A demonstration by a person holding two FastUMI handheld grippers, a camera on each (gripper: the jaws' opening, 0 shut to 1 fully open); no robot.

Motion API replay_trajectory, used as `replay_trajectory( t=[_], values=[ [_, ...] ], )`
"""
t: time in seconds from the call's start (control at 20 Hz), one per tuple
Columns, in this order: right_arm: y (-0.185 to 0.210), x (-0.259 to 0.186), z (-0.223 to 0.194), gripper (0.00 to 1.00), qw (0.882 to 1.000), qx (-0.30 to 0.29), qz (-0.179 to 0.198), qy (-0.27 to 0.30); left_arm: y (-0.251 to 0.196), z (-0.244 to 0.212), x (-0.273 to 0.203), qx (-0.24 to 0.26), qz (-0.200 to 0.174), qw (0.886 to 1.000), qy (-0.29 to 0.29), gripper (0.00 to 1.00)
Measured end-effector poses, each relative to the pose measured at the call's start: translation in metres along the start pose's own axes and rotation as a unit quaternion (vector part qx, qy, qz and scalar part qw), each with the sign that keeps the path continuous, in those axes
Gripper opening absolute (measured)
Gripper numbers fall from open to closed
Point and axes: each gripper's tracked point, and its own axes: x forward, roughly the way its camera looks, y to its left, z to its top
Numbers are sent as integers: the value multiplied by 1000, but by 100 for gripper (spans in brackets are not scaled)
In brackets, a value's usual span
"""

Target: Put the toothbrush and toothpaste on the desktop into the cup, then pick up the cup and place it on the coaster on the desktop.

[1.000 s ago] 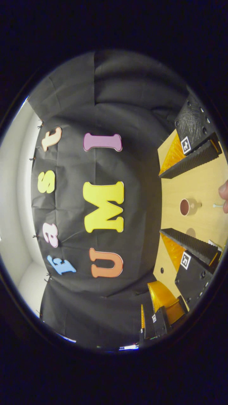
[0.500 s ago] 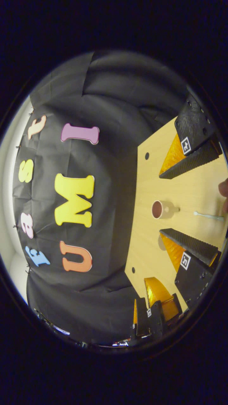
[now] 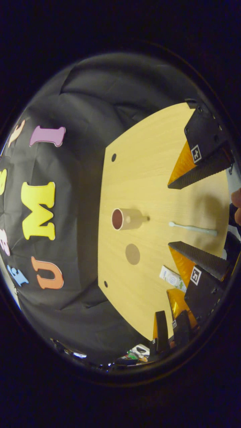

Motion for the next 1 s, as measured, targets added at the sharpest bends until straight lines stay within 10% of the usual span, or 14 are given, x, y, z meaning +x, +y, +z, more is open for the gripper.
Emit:
replay_trajectory(
  t=[1.0],
  values=[
    [21, 73, -77, 95, 987, -5, 2, 159, 21, -69, 67, 7, 11, 992, 125, 100]
  ],
)
